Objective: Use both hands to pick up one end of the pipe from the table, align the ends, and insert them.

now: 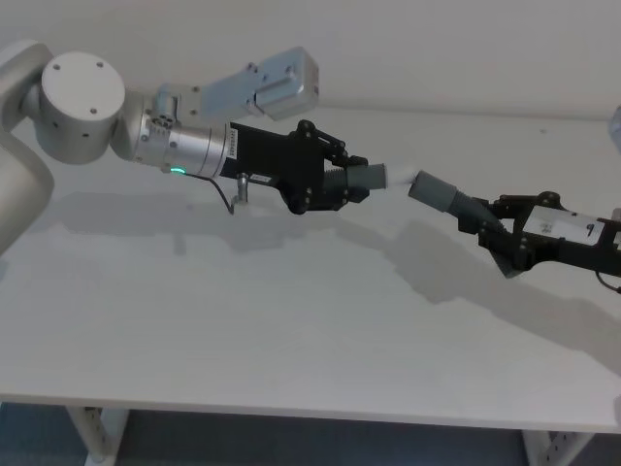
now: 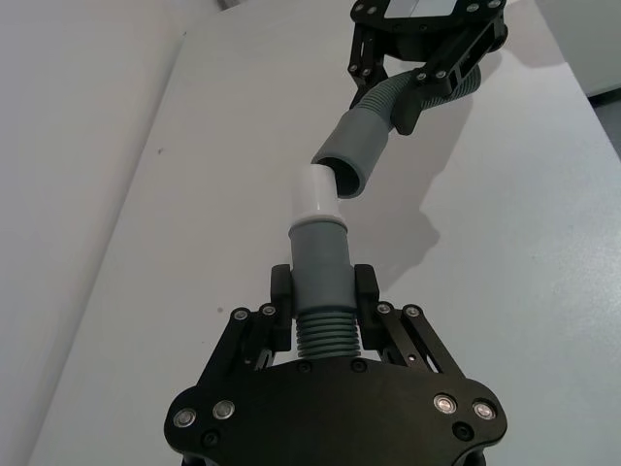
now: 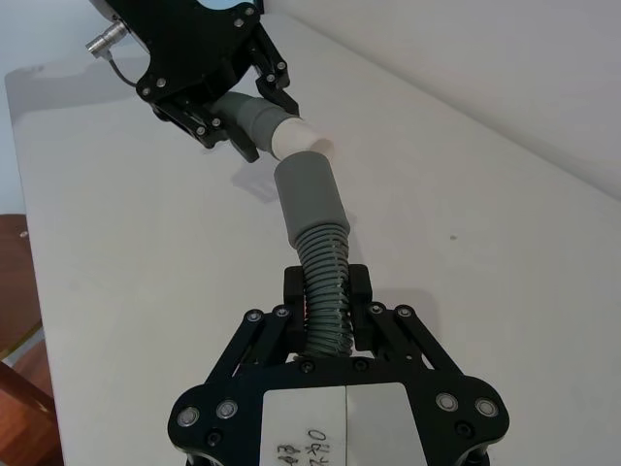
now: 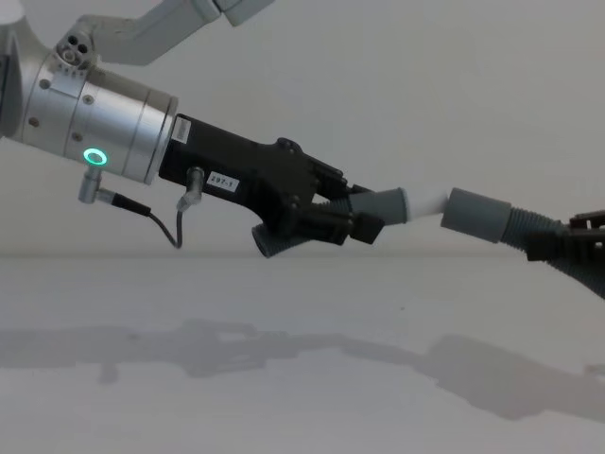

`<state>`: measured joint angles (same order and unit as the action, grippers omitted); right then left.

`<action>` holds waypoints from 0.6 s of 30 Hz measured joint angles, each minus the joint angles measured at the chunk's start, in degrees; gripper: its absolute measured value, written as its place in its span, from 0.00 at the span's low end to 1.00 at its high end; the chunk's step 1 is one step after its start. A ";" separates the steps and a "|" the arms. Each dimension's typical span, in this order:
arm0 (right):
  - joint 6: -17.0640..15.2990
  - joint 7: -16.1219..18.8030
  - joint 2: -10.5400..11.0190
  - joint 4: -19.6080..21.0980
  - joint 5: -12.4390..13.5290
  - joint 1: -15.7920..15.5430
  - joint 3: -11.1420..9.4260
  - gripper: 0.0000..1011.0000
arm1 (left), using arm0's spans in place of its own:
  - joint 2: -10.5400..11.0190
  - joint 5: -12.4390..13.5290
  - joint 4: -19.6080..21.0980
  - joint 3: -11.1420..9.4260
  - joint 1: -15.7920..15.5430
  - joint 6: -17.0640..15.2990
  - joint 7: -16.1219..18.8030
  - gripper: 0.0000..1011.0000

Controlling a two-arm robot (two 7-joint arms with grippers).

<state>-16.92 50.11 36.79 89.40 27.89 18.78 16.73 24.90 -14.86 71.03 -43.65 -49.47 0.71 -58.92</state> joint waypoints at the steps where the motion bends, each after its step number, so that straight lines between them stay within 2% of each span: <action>1: 0.02 -0.03 0.01 -0.05 0.03 0.04 0.02 0.25 | -0.04 -0.11 -0.05 -0.06 -0.05 0.03 -0.02 0.36; 18: 0.15 -0.51 0.25 -1.19 0.51 1.03 0.82 0.25 | -0.54 -1.09 -0.82 -0.99 -0.70 0.41 -0.45 0.36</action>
<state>-16.77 49.60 37.04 88.21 28.40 19.81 17.55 24.36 -15.95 70.21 -44.64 -50.17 1.12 -59.37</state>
